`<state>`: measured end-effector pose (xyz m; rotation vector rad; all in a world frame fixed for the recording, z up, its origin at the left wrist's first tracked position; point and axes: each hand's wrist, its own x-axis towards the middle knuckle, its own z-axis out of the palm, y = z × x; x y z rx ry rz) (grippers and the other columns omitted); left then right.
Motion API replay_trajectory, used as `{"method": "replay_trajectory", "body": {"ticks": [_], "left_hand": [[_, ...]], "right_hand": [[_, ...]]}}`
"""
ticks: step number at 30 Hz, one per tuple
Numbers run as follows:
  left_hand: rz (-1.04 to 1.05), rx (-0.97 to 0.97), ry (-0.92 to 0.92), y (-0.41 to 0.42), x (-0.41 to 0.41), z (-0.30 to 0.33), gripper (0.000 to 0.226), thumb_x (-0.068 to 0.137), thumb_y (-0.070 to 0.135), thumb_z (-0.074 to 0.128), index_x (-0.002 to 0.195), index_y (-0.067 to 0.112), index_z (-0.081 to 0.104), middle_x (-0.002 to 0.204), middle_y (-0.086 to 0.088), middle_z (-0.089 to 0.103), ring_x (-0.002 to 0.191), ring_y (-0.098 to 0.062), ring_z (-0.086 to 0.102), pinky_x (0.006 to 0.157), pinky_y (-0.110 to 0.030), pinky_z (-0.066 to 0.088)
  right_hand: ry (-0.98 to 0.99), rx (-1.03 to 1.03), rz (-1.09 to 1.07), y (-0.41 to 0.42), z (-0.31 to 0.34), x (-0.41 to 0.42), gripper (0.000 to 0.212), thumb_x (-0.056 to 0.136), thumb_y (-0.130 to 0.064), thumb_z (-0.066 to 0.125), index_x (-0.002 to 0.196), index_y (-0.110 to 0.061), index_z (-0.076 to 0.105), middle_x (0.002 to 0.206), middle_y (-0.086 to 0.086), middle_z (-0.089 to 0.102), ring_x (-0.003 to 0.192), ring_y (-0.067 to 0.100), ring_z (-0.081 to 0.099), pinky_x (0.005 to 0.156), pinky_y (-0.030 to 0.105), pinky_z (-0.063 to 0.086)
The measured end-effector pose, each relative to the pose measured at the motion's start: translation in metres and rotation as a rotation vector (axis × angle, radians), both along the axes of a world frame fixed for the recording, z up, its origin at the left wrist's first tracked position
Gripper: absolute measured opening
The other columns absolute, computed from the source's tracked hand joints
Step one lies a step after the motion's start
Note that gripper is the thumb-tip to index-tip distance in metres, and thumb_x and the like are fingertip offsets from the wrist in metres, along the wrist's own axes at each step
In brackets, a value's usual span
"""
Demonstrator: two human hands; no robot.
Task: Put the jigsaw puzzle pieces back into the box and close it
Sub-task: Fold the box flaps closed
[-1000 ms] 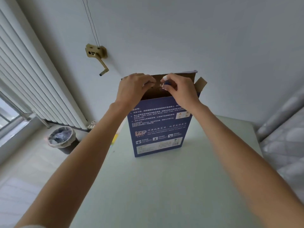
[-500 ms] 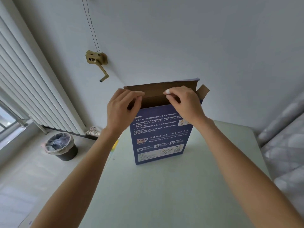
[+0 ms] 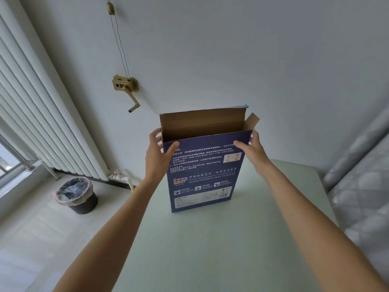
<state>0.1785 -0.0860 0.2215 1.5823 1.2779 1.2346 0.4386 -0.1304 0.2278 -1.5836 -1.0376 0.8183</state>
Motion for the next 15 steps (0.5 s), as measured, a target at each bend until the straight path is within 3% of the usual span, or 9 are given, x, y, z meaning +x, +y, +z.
{"method": "replay_trajectory", "body": {"ticks": [3,6,9,12,15], "left_hand": [[-0.015,0.071,0.028,-0.005,0.009,0.003,0.056,0.085,0.038,0.062,0.131,0.032,0.031,0.130,-0.001,0.054,0.111,-0.018,0.057,0.086,-0.043,0.053],[-0.132,0.134,0.032,-0.007,0.032,0.012,0.049,0.086,0.040,0.061,0.124,0.043,0.030,0.132,0.000,0.053,0.111,-0.020,0.058,0.087,-0.048,0.052],[-0.253,0.227,0.071,-0.012,0.062,0.019,0.040,0.090,0.035,0.058,0.122,0.041,0.034,0.131,0.015,0.048,0.113,-0.018,0.058,0.085,-0.042,0.054],[-0.328,0.202,0.076,-0.021,0.087,0.016,0.038,0.090,0.032,0.055,0.124,0.024,0.041,0.130,0.009,0.051,0.106,-0.015,0.059,0.073,-0.027,0.055],[-0.390,0.147,0.105,-0.028,0.100,0.006,0.036,0.088,0.033,0.057,0.120,0.023,0.044,0.127,0.000,0.055,0.104,-0.019,0.060,0.074,-0.037,0.057]], "right_hand": [[-0.052,0.048,-0.078,-0.020,-0.002,0.012,0.054,0.090,-0.028,0.059,0.134,-0.019,0.030,0.133,0.003,0.050,0.104,0.012,0.053,0.070,0.016,0.045],[-0.133,0.089,-0.147,-0.054,0.006,0.036,0.056,0.090,-0.029,0.059,0.136,-0.020,0.028,0.132,0.001,0.050,0.102,0.009,0.052,0.067,0.012,0.045],[-0.239,0.130,-0.154,-0.087,0.014,0.060,0.060,0.090,-0.025,0.059,0.139,-0.024,0.024,0.128,-0.006,0.049,0.099,0.005,0.054,0.068,0.010,0.048],[-0.316,0.128,-0.173,-0.114,0.017,0.080,0.054,0.092,-0.027,0.056,0.139,-0.024,0.029,0.138,-0.007,0.044,0.107,0.007,0.053,0.089,0.023,0.048],[-0.288,0.045,-0.244,-0.135,0.015,0.095,0.037,0.095,-0.039,0.046,0.128,-0.024,0.036,0.126,0.000,0.053,0.108,0.017,0.055,0.077,0.023,0.046]]}}
